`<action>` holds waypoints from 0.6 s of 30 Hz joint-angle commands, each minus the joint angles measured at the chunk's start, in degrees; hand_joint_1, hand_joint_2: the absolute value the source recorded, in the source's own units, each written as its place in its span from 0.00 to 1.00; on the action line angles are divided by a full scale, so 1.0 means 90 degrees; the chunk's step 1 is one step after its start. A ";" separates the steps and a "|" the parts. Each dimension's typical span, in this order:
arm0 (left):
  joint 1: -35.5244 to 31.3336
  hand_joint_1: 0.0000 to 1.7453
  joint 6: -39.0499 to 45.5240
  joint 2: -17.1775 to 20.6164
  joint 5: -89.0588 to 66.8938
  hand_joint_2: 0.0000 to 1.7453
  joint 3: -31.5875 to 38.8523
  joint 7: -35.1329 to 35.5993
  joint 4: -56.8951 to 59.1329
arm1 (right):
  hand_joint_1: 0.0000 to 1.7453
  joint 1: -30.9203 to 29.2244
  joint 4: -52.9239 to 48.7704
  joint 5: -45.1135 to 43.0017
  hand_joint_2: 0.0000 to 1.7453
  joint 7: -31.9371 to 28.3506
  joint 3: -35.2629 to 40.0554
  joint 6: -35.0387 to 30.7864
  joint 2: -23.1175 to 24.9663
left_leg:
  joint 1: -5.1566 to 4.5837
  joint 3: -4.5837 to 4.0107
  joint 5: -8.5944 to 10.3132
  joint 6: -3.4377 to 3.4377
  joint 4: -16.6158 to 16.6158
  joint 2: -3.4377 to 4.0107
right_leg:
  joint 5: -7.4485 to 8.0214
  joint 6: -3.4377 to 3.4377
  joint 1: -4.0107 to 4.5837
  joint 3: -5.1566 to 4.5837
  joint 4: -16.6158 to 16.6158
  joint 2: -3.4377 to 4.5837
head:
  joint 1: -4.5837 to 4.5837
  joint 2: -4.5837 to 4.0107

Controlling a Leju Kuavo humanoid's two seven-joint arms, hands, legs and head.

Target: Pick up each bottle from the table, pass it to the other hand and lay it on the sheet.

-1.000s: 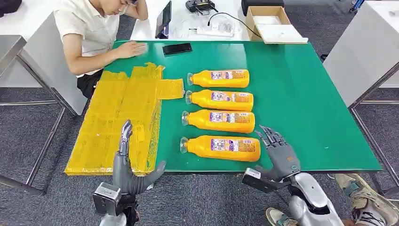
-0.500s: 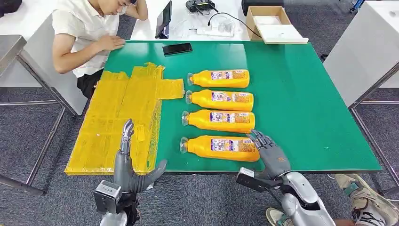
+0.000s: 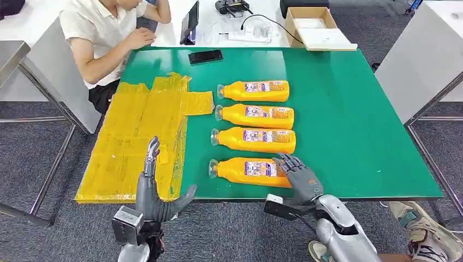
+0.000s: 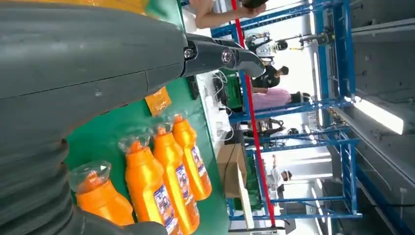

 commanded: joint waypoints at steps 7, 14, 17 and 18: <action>-0.0195 0.00 -0.0017 0.0103 0.0020 1.00 -0.0070 0.0028 0.0339 | 0.00 -0.0673 0.0847 0.0108 1.00 0.0120 0.0569 -0.0009 0.0158 | 0.0005 0.0029 -0.0010 -0.0012 -0.0006 0.0019 | -0.0006 -0.0014 0.0007 0.0025 -0.0006 0.0009 | 0.0002 0.0000; -0.0195 0.00 -0.0017 0.0103 0.0020 1.00 -0.0070 0.0028 0.0339 | 0.00 -0.0673 0.0847 0.0108 1.00 0.0120 0.0569 -0.0009 0.0158 | 0.0003 0.0023 -0.0007 -0.0009 -0.0006 0.0013 | -0.0004 -0.0010 0.0005 0.0020 -0.0005 0.0006 | 0.0002 -0.0002; -0.0228 0.00 -0.0009 0.0109 0.0018 1.00 -0.0085 0.0029 0.0362 | 0.00 -0.0820 0.1082 0.0148 1.00 0.0073 0.0732 0.0020 0.0251 | 0.0006 0.0037 -0.0015 -0.0014 -0.0004 0.0020 | -0.0011 -0.0016 0.0008 0.0034 -0.0004 0.0008 | 0.0000 0.0000; -0.0241 0.00 -0.0009 0.0108 0.0017 1.00 -0.0090 0.0030 0.0351 | 0.00 -0.0866 0.1141 0.0163 1.00 0.0076 0.0789 0.0052 0.0291 | 0.0004 0.0020 -0.0005 -0.0008 -0.0006 0.0011 | -0.0003 -0.0010 0.0005 0.0018 -0.0006 0.0004 | 0.0002 0.0000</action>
